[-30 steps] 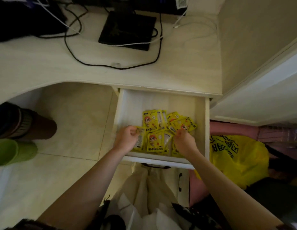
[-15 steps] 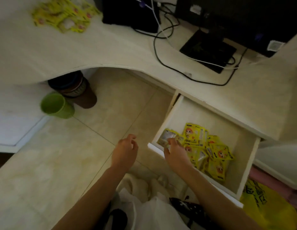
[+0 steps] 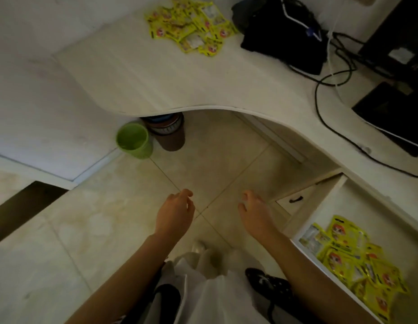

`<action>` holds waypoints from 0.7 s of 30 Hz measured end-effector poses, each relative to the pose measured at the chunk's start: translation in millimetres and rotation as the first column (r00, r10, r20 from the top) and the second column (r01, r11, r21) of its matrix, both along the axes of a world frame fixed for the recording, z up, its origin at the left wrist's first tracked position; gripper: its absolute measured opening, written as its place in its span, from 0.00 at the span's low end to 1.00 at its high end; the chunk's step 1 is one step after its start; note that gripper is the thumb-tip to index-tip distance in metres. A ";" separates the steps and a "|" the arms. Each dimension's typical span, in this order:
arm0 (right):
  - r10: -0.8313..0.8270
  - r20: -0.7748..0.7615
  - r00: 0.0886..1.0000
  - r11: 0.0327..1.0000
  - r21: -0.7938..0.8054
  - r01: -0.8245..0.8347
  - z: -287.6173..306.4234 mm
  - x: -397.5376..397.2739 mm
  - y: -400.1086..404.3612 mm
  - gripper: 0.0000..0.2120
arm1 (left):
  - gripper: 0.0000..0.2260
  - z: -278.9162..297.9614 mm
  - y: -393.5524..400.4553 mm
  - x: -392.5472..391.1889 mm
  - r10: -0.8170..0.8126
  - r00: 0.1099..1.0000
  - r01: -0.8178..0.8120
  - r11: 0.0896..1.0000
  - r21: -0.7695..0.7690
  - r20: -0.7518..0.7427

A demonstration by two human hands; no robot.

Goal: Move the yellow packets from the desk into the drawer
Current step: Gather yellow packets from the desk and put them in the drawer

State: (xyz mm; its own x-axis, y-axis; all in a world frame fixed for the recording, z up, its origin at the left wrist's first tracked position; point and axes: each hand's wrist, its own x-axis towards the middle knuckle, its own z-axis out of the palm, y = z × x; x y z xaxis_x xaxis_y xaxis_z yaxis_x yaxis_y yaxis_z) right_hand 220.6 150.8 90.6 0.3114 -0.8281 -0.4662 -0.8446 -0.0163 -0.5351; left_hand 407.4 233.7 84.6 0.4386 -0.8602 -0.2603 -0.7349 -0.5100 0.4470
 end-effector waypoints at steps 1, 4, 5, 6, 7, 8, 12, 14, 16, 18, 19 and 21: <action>0.011 0.000 1.000 1.000 -0.010 -0.011 2.1 11.8 -6.0 0.18 | 0.11 0.8 -3.2 12.3 0.009 1.000 -0.008 1.000 -0.008 0.007; 0.035 -0.001 0.999 0.998 -0.042 -0.035 8.4 43.9 -27.9 0.18 | 0.11 3.0 -17.2 43.8 0.034 0.999 -0.034 0.999 -0.009 0.025; 0.036 0.001 0.999 0.998 -0.044 -0.036 10.8 54.0 -36.8 0.18 | 0.11 3.3 -24.3 53.2 0.045 0.999 -0.045 0.999 -0.011 0.026; 0.037 0.002 0.999 0.998 -0.053 -0.037 11.8 63.6 -46.6 0.18 | 0.11 3.1 -32.1 62.1 0.053 0.998 -0.053 0.998 -0.019 0.027; 0.041 0.000 0.999 0.997 -0.064 -0.041 13.2 73.6 -57.5 0.18 | 0.11 3.0 -41.2 71.0 0.060 0.998 -0.059 0.998 -0.028 0.031; 0.051 -0.004 0.999 0.996 -0.076 -0.051 15.4 81.3 -65.8 0.19 | 0.11 4.5 -48.0 77.0 0.066 0.997 -0.065 0.997 -0.035 0.032; 0.065 0.011 0.998 0.990 -0.127 -0.063 20.6 113.8 -116.0 0.20 | 0.12 9.9 -99.0 105.6 0.074 0.996 -0.071 0.995 -0.075 0.038; 0.090 0.009 0.996 0.987 -0.136 -0.088 22.0 129.1 -144.5 0.20 | 0.12 15.0 -127.9 117.9 0.088 0.995 -0.082 0.992 -0.100 0.050; 0.122 0.010 0.992 0.981 -0.151 -0.119 23.1 141.8 -174.2 0.20 | 0.12 19.0 -157.0 127.6 0.104 0.993 -0.097 0.988 -0.118 0.051; 0.140 0.027 0.990 0.979 -0.156 -0.134 25.5 153.5 -203.8 0.20 | 0.11 23.1 -185.2 136.6 0.115 0.992 -0.108 0.985 -0.135 0.046; 0.148 0.038 0.988 0.977 -0.158 -0.140 26.9 158.7 -218.2 0.19 | 0.10 24.8 -198.5 140.9 0.122 0.992 -0.115 0.983 -0.142 0.043; 0.176 0.061 0.982 0.971 -0.177 -0.163 29.2 168.8 -245.9 0.18 | 0.09 26.2 -223.6 148.6 0.131 0.991 -0.124 0.981 -0.148 0.041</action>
State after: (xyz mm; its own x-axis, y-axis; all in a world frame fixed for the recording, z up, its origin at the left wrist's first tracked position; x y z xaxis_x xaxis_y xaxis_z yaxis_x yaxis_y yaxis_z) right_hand 389.4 -95.1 119.8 0.4830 -0.8253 -0.2924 -0.7788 -0.2524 -0.5742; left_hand 556.0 10.1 110.8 0.5561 -0.8235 -0.1124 -0.6914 -0.5334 0.4873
